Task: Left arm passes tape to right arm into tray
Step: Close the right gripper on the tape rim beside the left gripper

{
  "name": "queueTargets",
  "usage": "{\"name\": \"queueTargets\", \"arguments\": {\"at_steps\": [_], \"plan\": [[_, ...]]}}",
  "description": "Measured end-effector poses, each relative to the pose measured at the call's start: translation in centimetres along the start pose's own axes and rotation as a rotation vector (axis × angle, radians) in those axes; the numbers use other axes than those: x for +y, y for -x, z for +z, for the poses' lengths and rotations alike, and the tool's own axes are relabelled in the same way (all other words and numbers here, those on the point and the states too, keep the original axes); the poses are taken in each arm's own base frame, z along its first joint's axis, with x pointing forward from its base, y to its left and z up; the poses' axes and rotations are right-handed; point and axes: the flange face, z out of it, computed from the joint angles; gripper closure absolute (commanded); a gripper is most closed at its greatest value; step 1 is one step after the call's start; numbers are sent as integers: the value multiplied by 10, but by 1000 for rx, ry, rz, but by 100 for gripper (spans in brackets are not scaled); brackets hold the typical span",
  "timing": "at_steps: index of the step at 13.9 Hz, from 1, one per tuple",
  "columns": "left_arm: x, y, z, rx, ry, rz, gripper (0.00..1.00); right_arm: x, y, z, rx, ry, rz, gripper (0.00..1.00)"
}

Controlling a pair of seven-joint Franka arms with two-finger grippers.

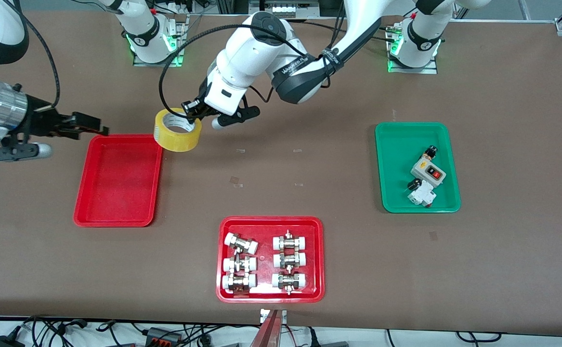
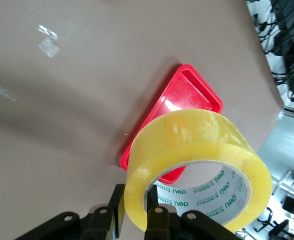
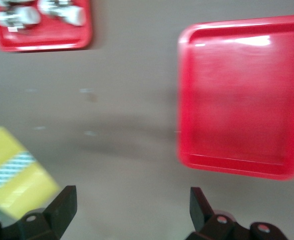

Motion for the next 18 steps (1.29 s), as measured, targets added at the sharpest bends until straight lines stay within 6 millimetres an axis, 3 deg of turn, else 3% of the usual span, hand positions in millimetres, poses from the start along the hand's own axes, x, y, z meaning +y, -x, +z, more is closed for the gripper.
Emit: {"name": "queueTargets", "arguments": {"at_steps": [3, 5, 10, 13, 16, 18], "plan": [[17, 1, -19, 2, 56, 0, 98, -44, 0, 12, -15, -151, -77, 0], [20, 0, -24, 3, 66, -2, 98, -55, -4, 15, -27, -294, -160, 0], [19, -1, -21, 3, 63, -5, 98, -79, -6, -24, -12, -408, -276, 0], [21, -1, -23, 3, 69, -5, 98, -77, -10, -19, -8, -414, -336, 0], [22, -1, -24, 3, 71, -5, 98, -49, -29, 9, -24, -430, -424, 0], [22, -1, -25, 3, 72, -5, 98, -35, -36, 17, -30, -439, -426, 0]]}}
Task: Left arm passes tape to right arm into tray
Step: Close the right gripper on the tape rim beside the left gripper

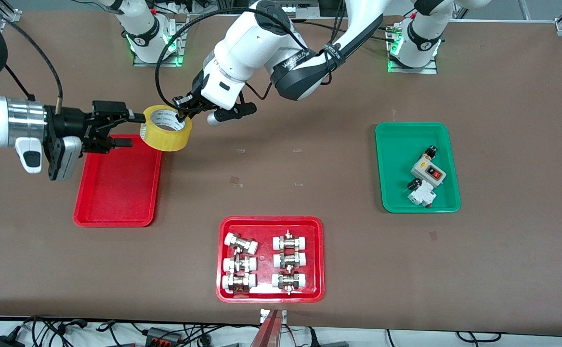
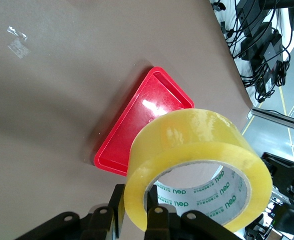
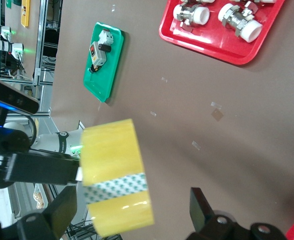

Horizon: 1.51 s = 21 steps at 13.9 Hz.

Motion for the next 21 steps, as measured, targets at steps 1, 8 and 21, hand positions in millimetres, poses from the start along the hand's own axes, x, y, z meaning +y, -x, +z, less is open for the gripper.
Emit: {"name": "queueTargets", "arguments": {"at_steps": [1, 8, 21], "plan": [[0, 0, 0, 0, 0, 0, 98, 2, 0, -1, 3, -2, 1, 0], [0, 0, 0, 0, 1, 0, 98, -7, -5, 4, 15, -59, -12, 0], [1, -8, -3, 7, 4, -8, 98, -5, -13, 20, 16, -115, -57, 0]]}}
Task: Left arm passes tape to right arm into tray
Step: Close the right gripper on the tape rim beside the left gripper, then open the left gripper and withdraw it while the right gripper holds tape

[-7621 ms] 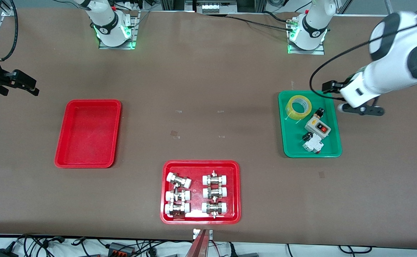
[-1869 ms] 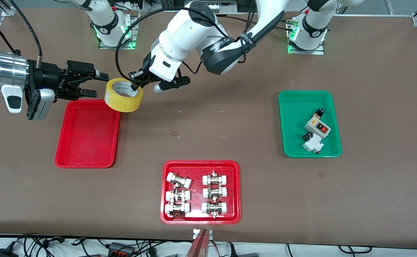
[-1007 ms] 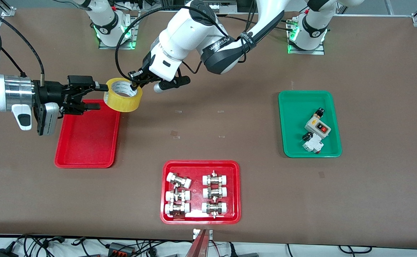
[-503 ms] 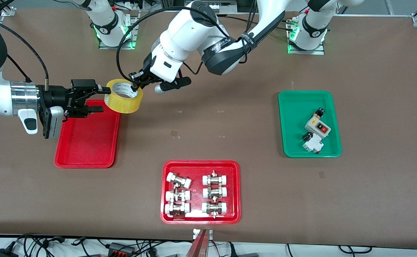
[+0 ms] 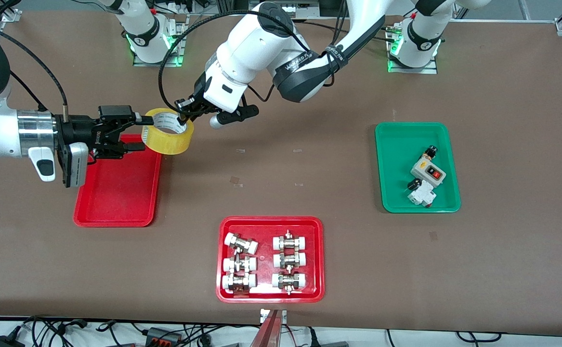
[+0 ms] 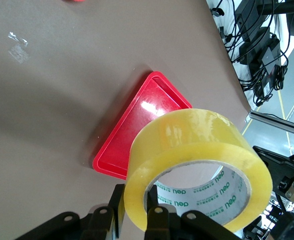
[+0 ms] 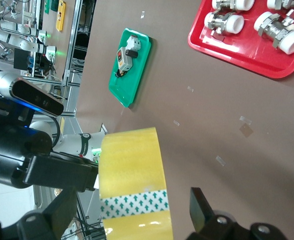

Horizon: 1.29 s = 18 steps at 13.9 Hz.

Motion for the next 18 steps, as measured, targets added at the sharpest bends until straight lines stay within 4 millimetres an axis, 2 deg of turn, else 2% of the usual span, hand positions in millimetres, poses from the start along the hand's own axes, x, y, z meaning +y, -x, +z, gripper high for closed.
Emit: {"name": "queueTargets", "arguments": {"at_steps": [2, 4, 5, 6, 8, 12, 13, 14, 15, 16, 18], "plan": [[0, 0, 0, 0, 0, 0, 98, -3, -2, 5, -7, -1, -6, 4], [0, 0, 0, 0, 0, 0, 98, -4, -2, 8, -12, -2, -8, 44], [0, 0, 0, 0, 0, 0, 98, -3, -3, 8, -12, -3, -8, 60], [0, 0, 0, 0, 0, 0, 98, -3, -3, 8, -12, -3, -8, 66], [0, 0, 0, 0, 0, 0, 98, -1, -2, 7, -11, -1, -7, 70], [1, 0, -1, 0, 3, 0, 98, 2, -2, 7, -9, -4, -10, 70], [1, 0, -1, 0, 3, 0, 91, 2, -2, 6, -9, -4, -10, 70], [1, 0, -1, 0, 3, 0, 61, 2, -2, 7, -9, -4, -10, 70], [1, -1, -1, 0, 3, -1, 16, 2, -2, 7, -9, -4, -11, 70], [2, -2, -2, 2, 6, -2, 0, 2, -2, 7, -10, -4, -10, 71], [7, -7, -10, 7, 24, -6, 0, 4, -2, 8, -11, -6, -8, 71]]}}
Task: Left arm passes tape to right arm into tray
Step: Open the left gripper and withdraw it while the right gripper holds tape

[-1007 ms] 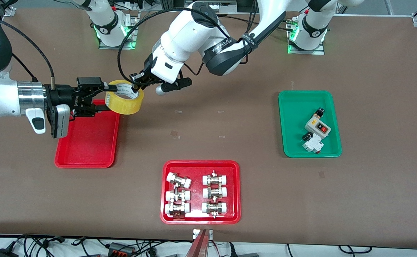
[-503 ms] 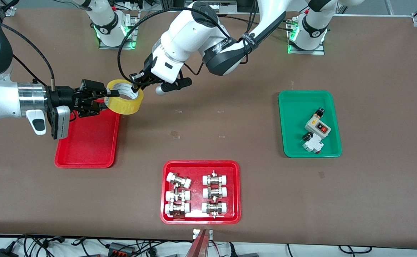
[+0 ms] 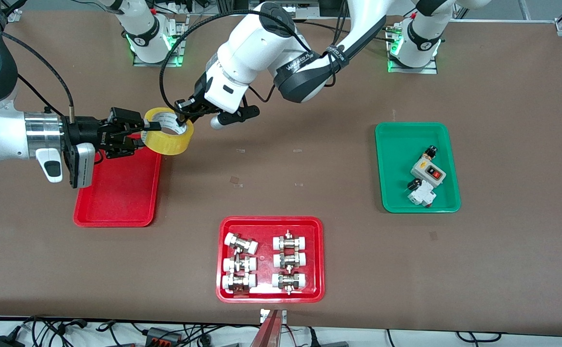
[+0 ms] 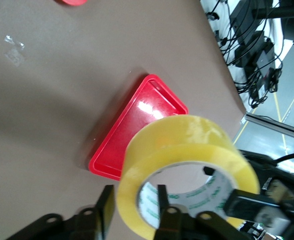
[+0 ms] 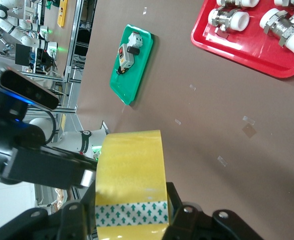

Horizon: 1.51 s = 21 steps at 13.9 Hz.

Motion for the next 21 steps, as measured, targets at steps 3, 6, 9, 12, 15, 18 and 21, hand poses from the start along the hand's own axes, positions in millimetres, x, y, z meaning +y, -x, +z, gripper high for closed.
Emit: {"name": "queueTargets", "arguments": {"at_steps": [3, 6, 9, 12, 15, 18, 21], "plan": [[9, -16, -32, 23, -40, -7, 0, 3, 0, 1, -1, 1, 4, 71], [1, -58, -88, 70, -231, -1, 0, 24, -1, 7, -4, -3, 35, 72], [-22, -124, -149, 128, -422, 24, 0, 77, 1, 12, 4, -11, 103, 72], [-45, -194, -212, 195, -547, 50, 0, 139, 17, 6, 17, -21, 165, 72], [-64, -245, -278, 202, -600, 89, 0, 205, 43, -9, 53, -35, 263, 72], [-89, -291, -337, 185, -639, 158, 0, 268, 79, -27, 93, -62, 359, 72], [-118, -326, -382, 164, -672, 263, 0, 310, 107, -30, 110, -87, 421, 72]]}}
